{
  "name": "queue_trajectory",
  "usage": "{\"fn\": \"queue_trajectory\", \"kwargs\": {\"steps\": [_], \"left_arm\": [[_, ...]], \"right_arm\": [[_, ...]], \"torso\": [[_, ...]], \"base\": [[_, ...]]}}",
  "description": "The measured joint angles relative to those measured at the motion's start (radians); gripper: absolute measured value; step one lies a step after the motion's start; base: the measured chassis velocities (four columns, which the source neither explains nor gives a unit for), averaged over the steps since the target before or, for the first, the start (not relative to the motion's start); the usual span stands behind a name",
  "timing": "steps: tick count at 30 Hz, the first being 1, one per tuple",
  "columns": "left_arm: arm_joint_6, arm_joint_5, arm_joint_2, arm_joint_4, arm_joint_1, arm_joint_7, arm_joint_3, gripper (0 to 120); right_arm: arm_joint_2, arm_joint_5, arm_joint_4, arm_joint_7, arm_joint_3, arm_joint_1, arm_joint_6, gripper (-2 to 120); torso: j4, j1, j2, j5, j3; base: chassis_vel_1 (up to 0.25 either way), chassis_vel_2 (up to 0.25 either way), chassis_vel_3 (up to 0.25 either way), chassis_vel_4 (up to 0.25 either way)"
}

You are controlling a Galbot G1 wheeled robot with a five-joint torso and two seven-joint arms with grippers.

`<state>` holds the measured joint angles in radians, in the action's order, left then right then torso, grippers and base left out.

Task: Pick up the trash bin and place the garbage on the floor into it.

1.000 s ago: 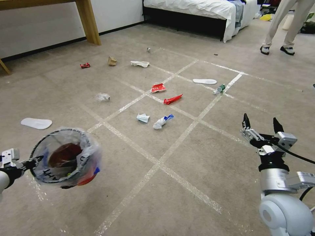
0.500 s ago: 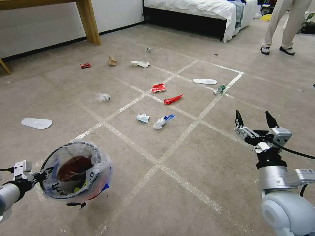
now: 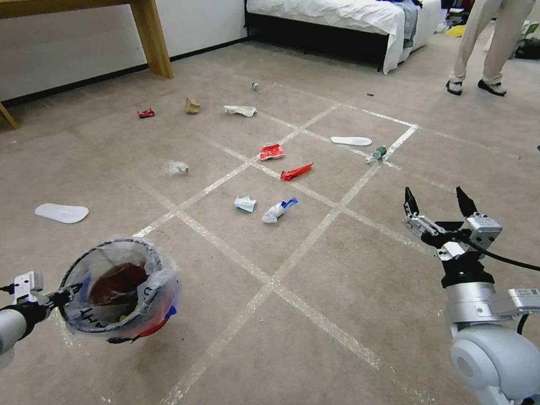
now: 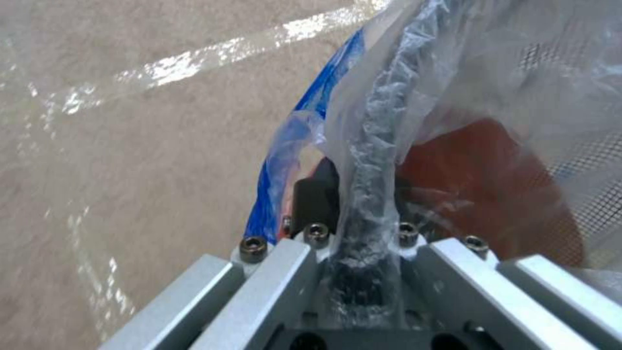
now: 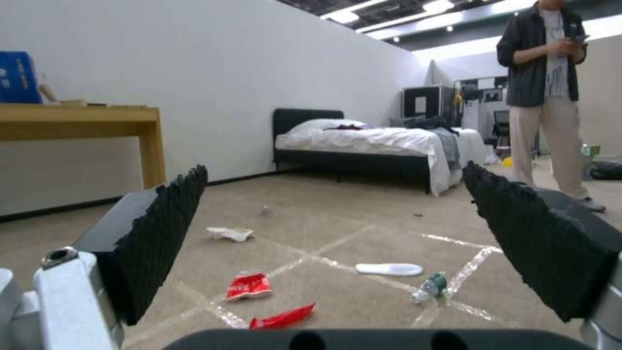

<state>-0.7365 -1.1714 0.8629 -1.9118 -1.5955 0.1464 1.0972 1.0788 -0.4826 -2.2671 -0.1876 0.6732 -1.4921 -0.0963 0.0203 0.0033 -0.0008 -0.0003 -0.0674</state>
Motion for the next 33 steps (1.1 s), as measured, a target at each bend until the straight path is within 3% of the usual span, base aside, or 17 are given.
{"fn": "queue_trajectory", "kwargs": {"steps": [12,33], "left_arm": [[0.001,-0.01,-0.015,0.028,0.027,-0.001,-0.006,1],[0.001,-0.011,-0.009,0.025,0.01,-0.005,0.02,1]], "right_arm": [[-0.001,-0.001,0.013,0.0,-0.01,0.016,0.005,100],[0.001,0.001,0.002,-0.001,-0.009,0.006,0.005,100]], "torso": [[0.0001,0.0,0.0,-0.0001,0.0],[0.0,0.0,0.0,0.0001,0.0]], "base": [[-0.205,0.205,0.216,-0.218],[-0.169,0.169,0.169,-0.171]]}}
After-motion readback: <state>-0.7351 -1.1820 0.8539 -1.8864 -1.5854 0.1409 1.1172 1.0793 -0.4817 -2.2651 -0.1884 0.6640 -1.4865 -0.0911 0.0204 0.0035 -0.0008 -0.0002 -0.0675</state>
